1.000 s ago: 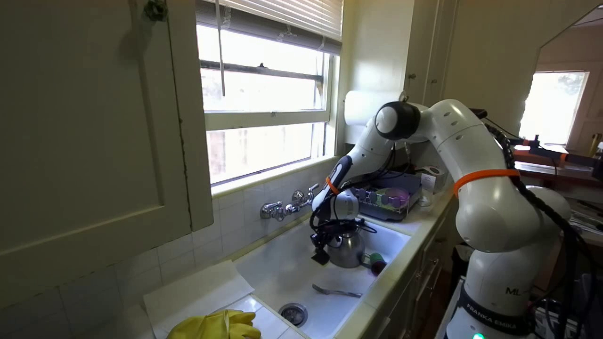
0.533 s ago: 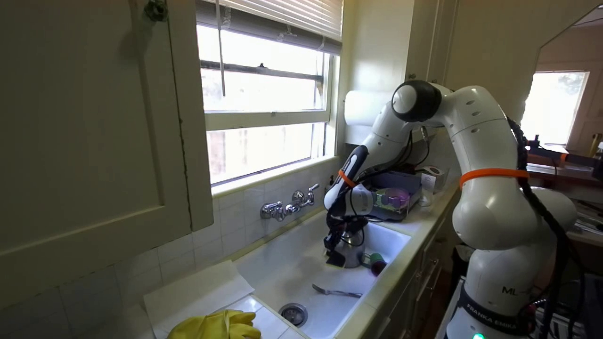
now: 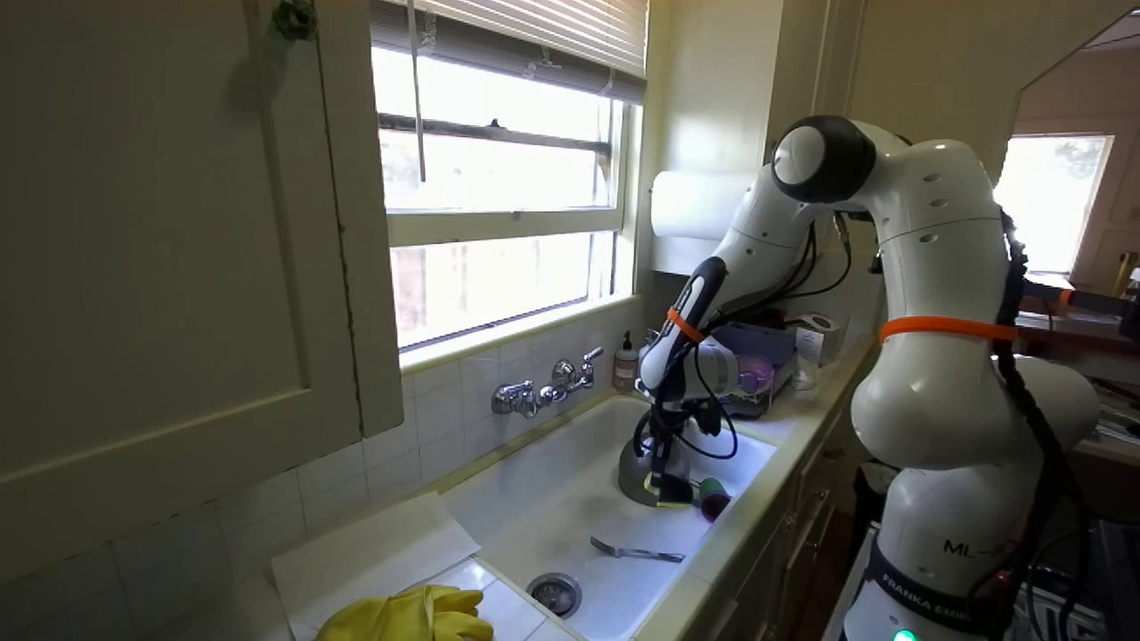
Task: Use the sponge to scrub the bottom edge of the sink
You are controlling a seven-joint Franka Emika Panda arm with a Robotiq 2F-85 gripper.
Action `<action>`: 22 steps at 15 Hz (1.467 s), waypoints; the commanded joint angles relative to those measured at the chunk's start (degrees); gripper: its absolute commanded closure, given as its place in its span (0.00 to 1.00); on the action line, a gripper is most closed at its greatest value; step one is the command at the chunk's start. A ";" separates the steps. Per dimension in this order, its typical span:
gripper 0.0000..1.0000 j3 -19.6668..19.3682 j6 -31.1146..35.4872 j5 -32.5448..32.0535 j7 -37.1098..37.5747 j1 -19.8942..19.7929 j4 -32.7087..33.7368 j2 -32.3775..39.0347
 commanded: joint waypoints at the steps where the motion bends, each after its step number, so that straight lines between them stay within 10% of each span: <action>1: 0.97 -3.25 -2.39 -1.05 -6.37 1.58 -6.01 -6.83; 14: 0.97 -11.15 -3.25 3.77 -20.71 10.13 -14.42 -13.19; 22: 0.97 -8.83 -8.45 14.53 -26.09 14.77 -14.35 -13.99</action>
